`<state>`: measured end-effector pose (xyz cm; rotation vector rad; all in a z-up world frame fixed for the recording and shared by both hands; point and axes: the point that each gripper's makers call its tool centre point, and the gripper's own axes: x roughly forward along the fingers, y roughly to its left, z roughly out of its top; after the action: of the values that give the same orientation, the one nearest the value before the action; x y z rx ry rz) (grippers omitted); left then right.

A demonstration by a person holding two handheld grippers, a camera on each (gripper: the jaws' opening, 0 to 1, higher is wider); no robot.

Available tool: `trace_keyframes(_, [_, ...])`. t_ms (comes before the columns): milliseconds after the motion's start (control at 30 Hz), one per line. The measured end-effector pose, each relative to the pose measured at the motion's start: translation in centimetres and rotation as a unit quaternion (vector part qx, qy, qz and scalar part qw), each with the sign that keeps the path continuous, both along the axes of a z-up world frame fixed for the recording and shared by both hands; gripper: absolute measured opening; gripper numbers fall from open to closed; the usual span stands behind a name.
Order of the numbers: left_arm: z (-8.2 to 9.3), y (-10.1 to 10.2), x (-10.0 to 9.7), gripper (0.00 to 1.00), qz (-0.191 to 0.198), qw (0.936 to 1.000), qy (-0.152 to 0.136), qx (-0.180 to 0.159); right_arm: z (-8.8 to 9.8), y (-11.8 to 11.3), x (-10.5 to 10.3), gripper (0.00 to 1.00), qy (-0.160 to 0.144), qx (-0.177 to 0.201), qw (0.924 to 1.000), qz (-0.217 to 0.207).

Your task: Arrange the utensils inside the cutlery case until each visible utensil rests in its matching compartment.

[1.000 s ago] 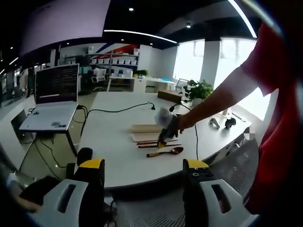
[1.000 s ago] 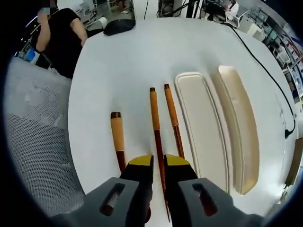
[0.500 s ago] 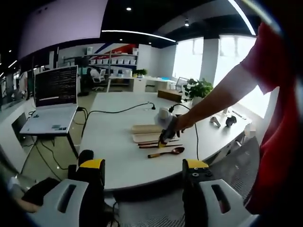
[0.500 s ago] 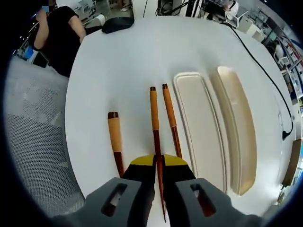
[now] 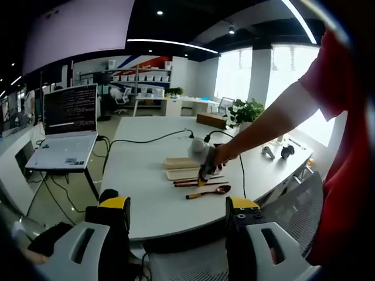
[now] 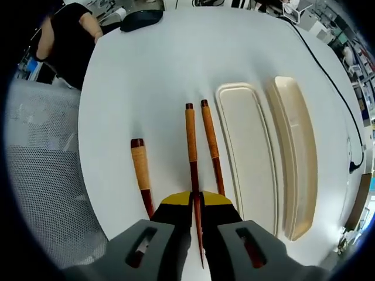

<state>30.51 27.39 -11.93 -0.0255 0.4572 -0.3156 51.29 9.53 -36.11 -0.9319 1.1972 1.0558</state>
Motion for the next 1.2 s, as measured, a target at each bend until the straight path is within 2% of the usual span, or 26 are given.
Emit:
trace_keyframes(100, [-0.3, -0.5, -0.7, 0.68, -0.004, 1.0, 0.004, 0.003, -0.1, 0.0, 0.4, 0.02, 0.003, 0.003, 0.9999, -0.014])
trace_keyframes(300, [-0.5, -0.8, -0.8, 0.67, -0.003, 1.0, 0.006, 0.0, -0.2, 0.0, 0.4, 0.02, -0.003, 0.012, 0.9998, -0.015])
trace_keyframes(433, [-0.1, -1.1, -0.9, 0.67, -0.007, 1.0, 0.002, 0.0, -0.2, -0.1, 0.5, 0.01, -0.01, 0.026, 0.9996, 0.009])
trace_keyframes(633, [0.1, -1.0, -0.9, 0.67, 0.002, 1.0, -0.004, -0.007, -0.4, 0.1, 0.8, 0.01, -0.019, 0.033, 0.9992, 0.014])
trace_keyframes(833, [-0.1, -1.5, -1.1, 0.68, -0.005, 0.9999, -0.002, -0.009, -0.2, 0.0, 0.5, 0.01, -0.022, 0.03, 0.9992, 0.016])
trace_keyframes(933, [0.3, -1.6, -1.0, 0.7, -0.007, 0.9998, -0.009, -0.015, 0.0, -0.1, 0.4, 0.01, -0.028, 0.056, 0.998, 0.001])
trace_keyframes(1000, [0.5, -1.4, -1.0, 0.73, -0.003, 0.9998, -0.011, -0.015, 0.1, 0.0, 0.4, 0.0, -0.029, 0.057, 0.998, 0.002])
trace_keyframes(1067, [0.5, -1.4, -1.0, 0.74, -0.002, 0.9998, -0.011, -0.016, 0.1, 0.1, 0.4, 0.0, -0.04, 0.051, 0.9972, 0.036])
trace_keyframes(1200, [0.4, -1.3, -1.0, 0.74, -0.004, 0.9999, -0.009, -0.012, 0.0, 0.2, 0.7, 0.0, -0.046, 0.03, 0.9961, 0.068])
